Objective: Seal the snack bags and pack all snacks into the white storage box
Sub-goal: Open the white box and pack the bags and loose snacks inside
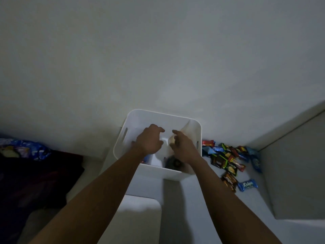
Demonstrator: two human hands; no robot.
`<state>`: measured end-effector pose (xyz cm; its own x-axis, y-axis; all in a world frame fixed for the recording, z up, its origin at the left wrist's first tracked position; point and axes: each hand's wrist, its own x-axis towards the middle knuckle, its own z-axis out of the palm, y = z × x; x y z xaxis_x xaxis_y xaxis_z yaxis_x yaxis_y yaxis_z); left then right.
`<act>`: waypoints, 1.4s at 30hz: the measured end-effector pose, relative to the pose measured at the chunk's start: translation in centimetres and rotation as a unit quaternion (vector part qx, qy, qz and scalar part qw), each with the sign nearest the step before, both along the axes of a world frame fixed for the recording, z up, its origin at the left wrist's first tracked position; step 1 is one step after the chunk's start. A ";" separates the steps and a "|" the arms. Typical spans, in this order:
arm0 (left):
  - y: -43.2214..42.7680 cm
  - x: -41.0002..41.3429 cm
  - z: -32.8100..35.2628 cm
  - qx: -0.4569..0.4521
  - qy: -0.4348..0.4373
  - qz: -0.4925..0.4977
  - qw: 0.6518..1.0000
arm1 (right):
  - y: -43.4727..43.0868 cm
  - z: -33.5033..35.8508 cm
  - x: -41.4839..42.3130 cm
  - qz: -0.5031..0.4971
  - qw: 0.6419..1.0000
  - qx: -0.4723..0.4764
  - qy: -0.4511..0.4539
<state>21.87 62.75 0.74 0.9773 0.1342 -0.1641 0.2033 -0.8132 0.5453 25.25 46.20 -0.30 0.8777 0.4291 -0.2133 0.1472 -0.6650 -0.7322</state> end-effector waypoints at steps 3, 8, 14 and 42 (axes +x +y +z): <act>-4.3 0.6 2.3 -0.015 -0.047 -0.010 0.999 | -4.3 2.3 0.3 -0.102 0.993 0.052 -0.013; -13.0 0.6 4.8 -0.065 -0.104 -0.046 0.991 | -13.2 2.9 -0.8 -0.209 0.974 0.059 -0.069; -21.0 -0.6 2.4 -0.114 -0.110 -0.138 0.978 | -22.4 -3.3 -3.3 -0.275 0.958 0.049 -0.069; -25.3 10.0 -19.0 0.089 -0.085 0.067 0.990 | -28.7 -17.9 6.4 -0.030 0.964 -0.240 -0.111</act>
<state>31.92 37.46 -18.26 0.9605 0.2756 0.0395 0.2324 -0.8717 0.4314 31.61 17.50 -18.22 0.9447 0.2745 -0.1792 0.2149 -0.9314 -0.2938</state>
